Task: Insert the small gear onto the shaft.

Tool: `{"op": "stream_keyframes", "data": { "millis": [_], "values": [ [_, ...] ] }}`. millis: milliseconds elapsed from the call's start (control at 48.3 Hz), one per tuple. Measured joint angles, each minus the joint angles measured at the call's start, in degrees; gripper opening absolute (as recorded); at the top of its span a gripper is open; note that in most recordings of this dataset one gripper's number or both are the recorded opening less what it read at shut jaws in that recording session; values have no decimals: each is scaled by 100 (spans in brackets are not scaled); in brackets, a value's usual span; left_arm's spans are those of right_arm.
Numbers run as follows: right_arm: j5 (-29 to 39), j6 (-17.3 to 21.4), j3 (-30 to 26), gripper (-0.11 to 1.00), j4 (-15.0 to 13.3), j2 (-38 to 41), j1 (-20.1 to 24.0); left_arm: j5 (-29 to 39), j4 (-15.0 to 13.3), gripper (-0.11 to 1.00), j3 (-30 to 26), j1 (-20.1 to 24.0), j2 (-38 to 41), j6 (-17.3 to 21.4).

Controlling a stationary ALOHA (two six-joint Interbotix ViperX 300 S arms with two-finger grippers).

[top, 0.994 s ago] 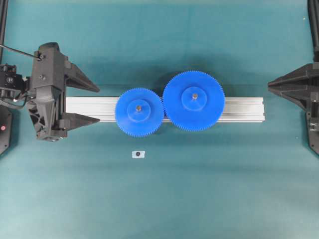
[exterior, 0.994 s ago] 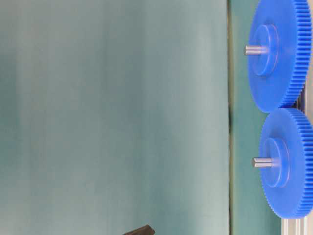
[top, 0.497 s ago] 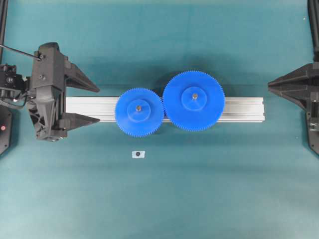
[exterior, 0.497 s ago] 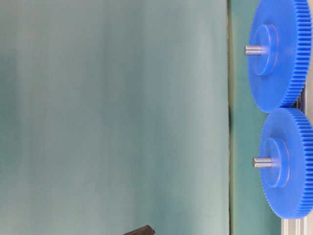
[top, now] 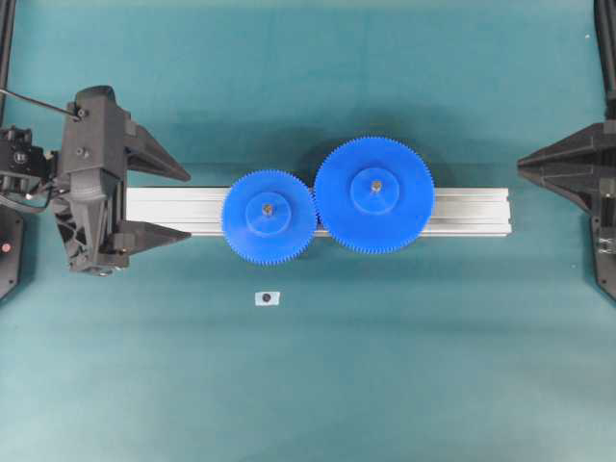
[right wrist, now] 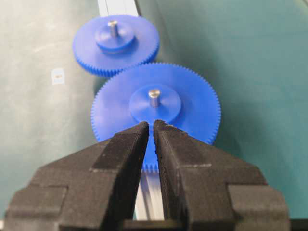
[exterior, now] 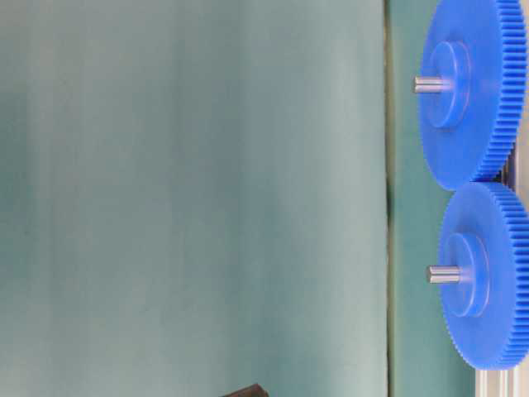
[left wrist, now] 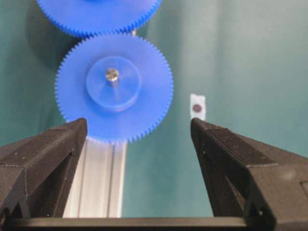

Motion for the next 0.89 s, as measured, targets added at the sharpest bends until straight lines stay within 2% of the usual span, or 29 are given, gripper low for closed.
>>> {"op": "stream_keyframes", "data": {
  "millis": [891],
  "values": [
    [0,0,0,27,0,0,0,0,0,85,9,-62,79,0]
  ]
}}
